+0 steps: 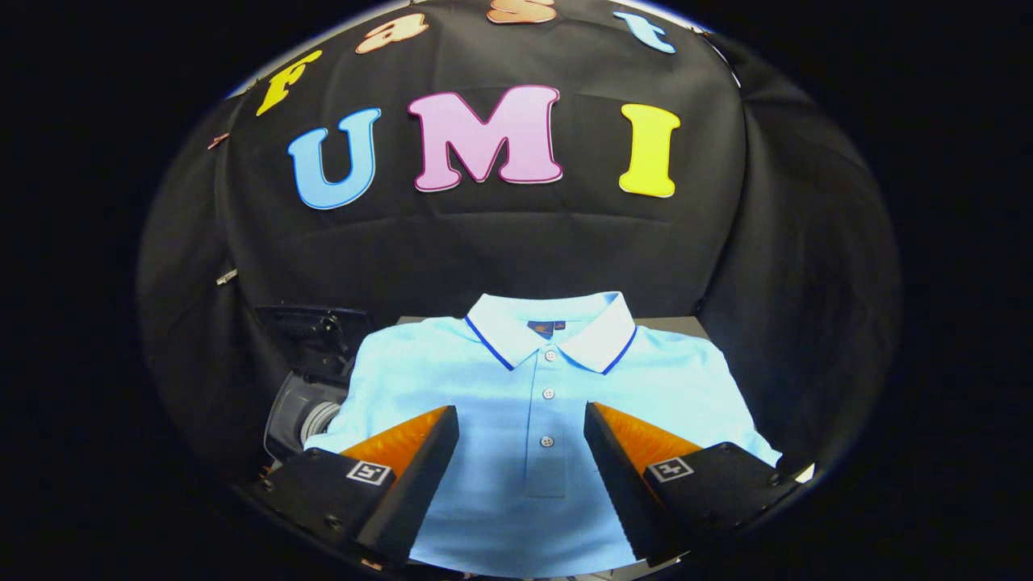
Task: Put the clothes into the washing machine and then close the washing machine lid.
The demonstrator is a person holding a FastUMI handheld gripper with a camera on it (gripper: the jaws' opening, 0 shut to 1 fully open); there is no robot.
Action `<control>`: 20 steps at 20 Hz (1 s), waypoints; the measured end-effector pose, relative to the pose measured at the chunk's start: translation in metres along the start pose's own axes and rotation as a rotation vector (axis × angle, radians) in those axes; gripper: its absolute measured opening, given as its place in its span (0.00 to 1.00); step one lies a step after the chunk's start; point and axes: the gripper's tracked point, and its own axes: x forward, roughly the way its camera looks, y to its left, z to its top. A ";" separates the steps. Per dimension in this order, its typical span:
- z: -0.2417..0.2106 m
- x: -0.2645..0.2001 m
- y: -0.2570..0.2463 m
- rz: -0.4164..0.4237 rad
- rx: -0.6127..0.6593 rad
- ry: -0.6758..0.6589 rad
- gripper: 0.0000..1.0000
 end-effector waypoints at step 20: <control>-0.031 0.034 -0.021 -0.049 -0.032 0.312 0.91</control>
